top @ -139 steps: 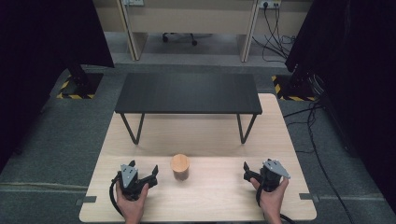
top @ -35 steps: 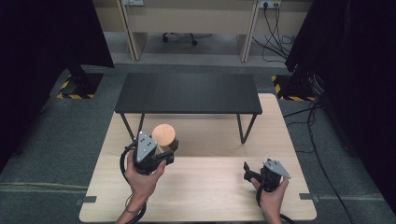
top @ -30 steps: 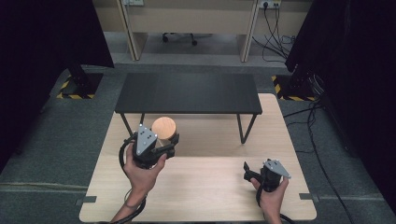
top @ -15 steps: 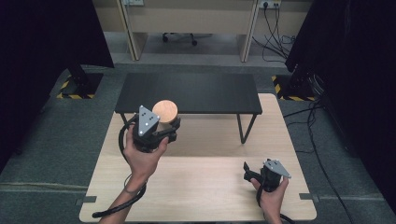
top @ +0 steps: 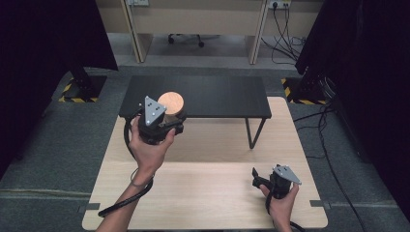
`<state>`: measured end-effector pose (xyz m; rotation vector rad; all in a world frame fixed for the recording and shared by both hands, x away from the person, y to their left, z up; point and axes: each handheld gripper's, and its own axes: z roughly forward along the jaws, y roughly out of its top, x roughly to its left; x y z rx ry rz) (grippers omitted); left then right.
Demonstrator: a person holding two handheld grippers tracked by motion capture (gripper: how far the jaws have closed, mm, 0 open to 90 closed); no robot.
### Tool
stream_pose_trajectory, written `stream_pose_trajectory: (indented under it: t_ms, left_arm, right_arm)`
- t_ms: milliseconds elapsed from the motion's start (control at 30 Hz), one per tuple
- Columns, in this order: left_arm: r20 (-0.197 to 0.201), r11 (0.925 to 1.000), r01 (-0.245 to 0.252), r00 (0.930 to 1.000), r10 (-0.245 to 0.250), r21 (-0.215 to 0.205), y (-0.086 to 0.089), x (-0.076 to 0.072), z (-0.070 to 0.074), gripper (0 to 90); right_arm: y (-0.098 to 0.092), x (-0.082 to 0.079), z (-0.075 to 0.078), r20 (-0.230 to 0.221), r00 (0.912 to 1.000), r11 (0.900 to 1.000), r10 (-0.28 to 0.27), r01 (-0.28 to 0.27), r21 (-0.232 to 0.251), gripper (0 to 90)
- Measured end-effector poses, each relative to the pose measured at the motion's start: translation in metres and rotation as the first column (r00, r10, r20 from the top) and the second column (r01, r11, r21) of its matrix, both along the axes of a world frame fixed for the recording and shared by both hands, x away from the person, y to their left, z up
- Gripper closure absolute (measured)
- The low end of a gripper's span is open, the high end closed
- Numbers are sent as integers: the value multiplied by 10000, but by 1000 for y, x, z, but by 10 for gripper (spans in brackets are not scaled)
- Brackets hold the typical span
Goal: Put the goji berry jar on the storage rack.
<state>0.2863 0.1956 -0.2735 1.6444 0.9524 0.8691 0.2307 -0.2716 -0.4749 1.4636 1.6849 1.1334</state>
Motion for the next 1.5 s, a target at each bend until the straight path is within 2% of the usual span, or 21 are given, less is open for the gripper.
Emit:
stream_pose_trajectory:
  t_ms: [500,633,867,1167,1333,1400,1500]
  left_arm:
    - [-309,9966,-741,9967,752,352,-14,49,-4,257]
    - [-534,9949,-899,9943,923,455,-16,65,-2,257]
    - [-785,9941,-1055,9911,1072,259,-18,81,-1,257]
    - [-1037,9926,-1210,9872,1209,56,-17,94,-2,257]
    - [-1248,9920,-1261,9841,1261,81,-15,100,-4,257]
    - [-1304,9916,-1288,9834,1263,-109,-13,102,-6,257]
    - [-1338,9916,-1281,9831,1247,-171,-13,103,-7,257]
  right_arm:
    - [0,-1,-1,72,9999,10000,79,-78,-55,23]
    - [0,0,0,44,9999,9999,94,-94,-55,23]
    - [0,-1,-1,72,9999,9999,118,-117,-71,23]
    - [1,-1,-1,106,9998,9997,190,-188,-172,24]
    - [2,-1,-1,125,9997,9994,229,-226,-254,24]
    - [1,-2,-1,128,9997,9995,215,-212,-221,24]
    - [2,-2,-1,148,9997,9995,214,-211,-236,24]
